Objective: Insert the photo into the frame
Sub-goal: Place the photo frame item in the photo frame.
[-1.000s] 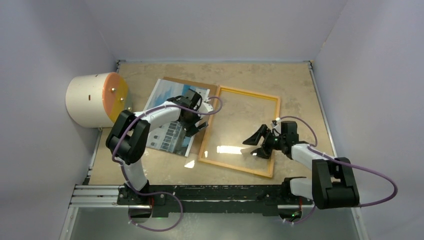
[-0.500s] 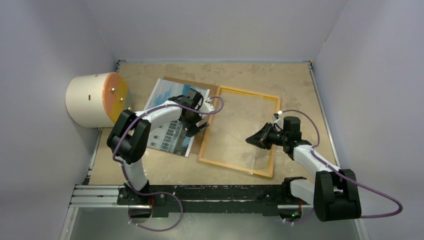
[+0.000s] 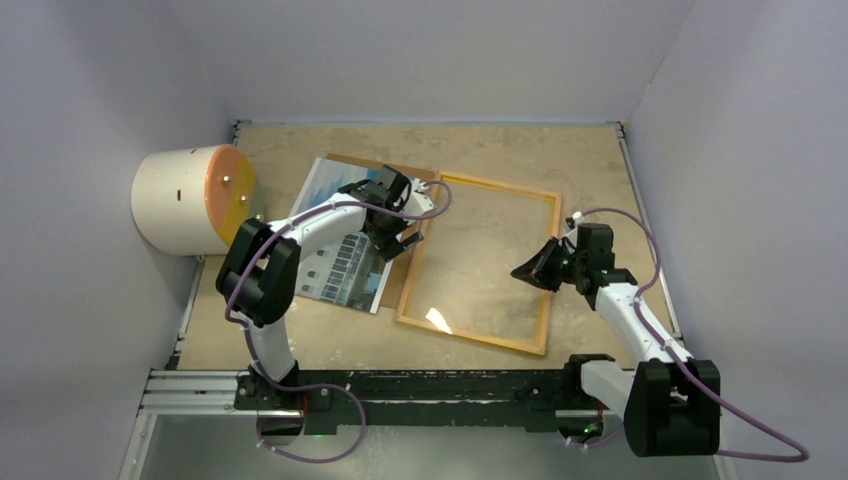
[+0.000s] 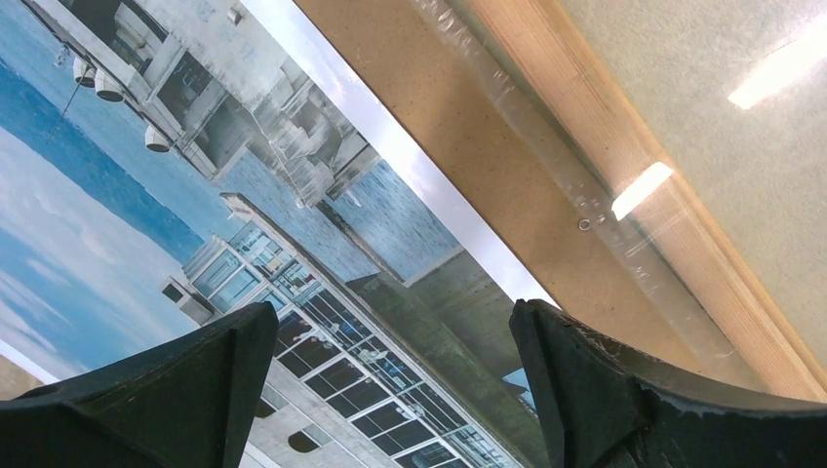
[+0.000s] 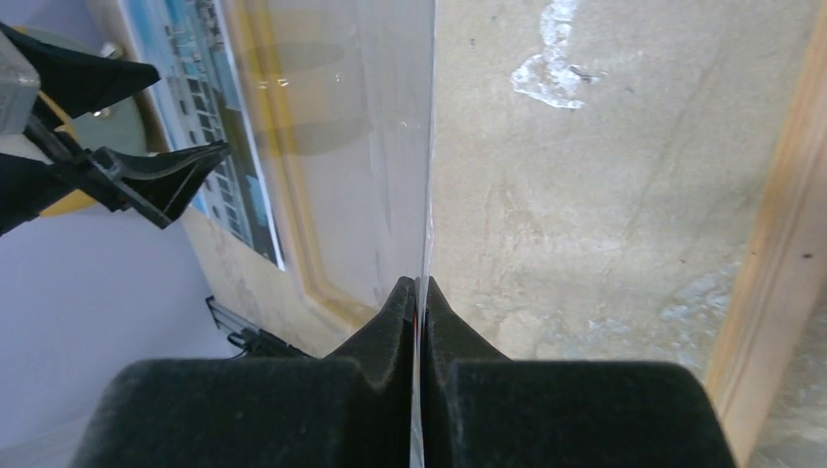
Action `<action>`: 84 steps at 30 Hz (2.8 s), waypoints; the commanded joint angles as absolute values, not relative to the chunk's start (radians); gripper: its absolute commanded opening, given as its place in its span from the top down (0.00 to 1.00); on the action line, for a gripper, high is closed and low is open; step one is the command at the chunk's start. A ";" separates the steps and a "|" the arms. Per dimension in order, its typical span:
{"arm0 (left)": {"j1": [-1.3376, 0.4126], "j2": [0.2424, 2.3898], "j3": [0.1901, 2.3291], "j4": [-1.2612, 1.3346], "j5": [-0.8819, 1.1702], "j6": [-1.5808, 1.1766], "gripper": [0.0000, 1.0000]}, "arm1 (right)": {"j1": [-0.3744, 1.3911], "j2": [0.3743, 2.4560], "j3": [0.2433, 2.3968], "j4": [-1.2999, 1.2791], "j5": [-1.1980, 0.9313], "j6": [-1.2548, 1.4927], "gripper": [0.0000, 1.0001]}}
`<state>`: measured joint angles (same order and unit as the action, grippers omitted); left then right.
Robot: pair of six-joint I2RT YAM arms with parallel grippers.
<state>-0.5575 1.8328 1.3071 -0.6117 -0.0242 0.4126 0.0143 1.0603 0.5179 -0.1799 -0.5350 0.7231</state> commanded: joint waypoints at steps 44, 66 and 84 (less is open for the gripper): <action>-0.547 1.846 1.358 -0.628 -0.023 0.436 0.00 | -0.029 0.980 0.554 -0.295 -0.330 0.644 1.00; -0.549 1.907 1.331 -0.572 0.111 0.438 0.00 | -0.040 0.927 0.538 -0.062 -0.618 0.659 1.00; -0.549 1.945 1.331 -0.559 0.184 0.440 0.00 | -0.039 0.882 0.471 0.253 -0.865 0.778 1.00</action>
